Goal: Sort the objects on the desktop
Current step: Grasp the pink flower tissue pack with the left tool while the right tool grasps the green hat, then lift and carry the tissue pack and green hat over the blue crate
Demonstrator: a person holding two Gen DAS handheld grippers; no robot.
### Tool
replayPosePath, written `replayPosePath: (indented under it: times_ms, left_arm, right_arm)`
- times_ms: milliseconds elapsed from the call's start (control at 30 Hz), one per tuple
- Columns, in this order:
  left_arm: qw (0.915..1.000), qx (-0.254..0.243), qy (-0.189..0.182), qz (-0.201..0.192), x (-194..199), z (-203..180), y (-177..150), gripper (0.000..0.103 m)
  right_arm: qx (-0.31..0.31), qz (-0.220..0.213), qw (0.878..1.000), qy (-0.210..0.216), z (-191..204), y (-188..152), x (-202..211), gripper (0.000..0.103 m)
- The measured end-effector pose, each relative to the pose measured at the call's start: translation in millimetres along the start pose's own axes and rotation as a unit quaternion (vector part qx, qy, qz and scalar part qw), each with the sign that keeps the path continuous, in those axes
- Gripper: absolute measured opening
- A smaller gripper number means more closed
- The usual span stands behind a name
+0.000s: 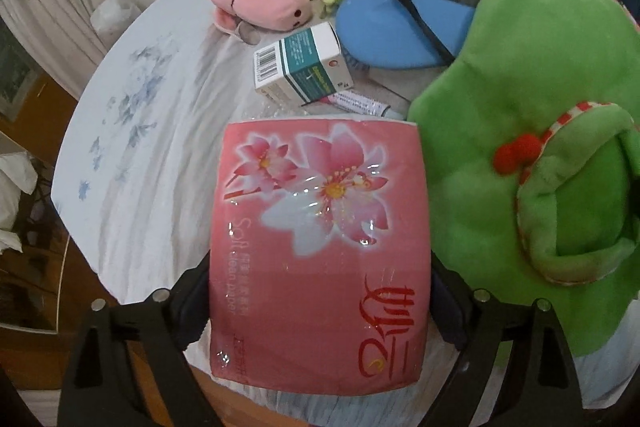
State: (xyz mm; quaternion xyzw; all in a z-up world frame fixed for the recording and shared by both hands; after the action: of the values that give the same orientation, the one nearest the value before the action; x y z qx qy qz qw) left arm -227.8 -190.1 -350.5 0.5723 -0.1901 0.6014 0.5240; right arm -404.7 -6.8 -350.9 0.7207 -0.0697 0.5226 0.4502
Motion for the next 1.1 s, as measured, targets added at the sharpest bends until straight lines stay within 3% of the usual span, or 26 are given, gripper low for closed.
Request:
replayPosePath:
  times_ms: [67,100,133,200,333,633,867,1100]
  left_arm:
    - [0.9999,0.004,-0.002,-0.010,2,0,0,0.088]
    - [0.9999,0.006,-0.003,-0.014,4,0,0,0.087]
    - [0.9998,0.008,-0.005,-0.017,6,0,1,0.085]
    - [0.9994,0.015,-0.012,-0.028,13,2,2,0.083]
    - [0.9974,0.030,-0.017,-0.063,41,12,12,0.083]
    - [0.9825,0.065,-0.026,-0.173,128,46,58,0.083]
    - [0.9596,0.049,-0.066,-0.269,214,36,97,0.083]
    - [0.9290,-0.007,-0.140,-0.343,285,-14,126,0.083]
  right_arm:
    - [-0.008,0.000,1.000,-0.007,-2,0,-9,0.100]
    - [-0.010,-0.001,1.000,-0.013,-4,0,-11,0.090]
    - [0.002,-0.011,1.000,-0.028,-4,3,-10,0.064]
    - [-0.010,-0.013,1.000,0.025,7,7,-10,0.027]
    - [-0.013,-0.032,0.999,0.028,11,14,2,0.020]
    - [-0.032,-0.161,0.986,0.011,-15,66,103,0.019]
    - [-0.052,-0.241,0.967,-0.057,-49,86,199,0.019]
    - [-0.092,-0.293,0.937,-0.167,-96,65,307,0.019]
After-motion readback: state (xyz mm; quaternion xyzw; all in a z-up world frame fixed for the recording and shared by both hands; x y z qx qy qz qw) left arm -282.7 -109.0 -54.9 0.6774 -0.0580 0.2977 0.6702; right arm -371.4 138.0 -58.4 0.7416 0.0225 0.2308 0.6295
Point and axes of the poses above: each gripper's, at about its wrist camera, not at the fingertips, and x roughly against the way its jaws point, z to its left, y to its top, the point moved 9 cm from there along -x, roughly the way its jaws point, and after that the axes turned 10 degrees about y, right-handed, at the moved point
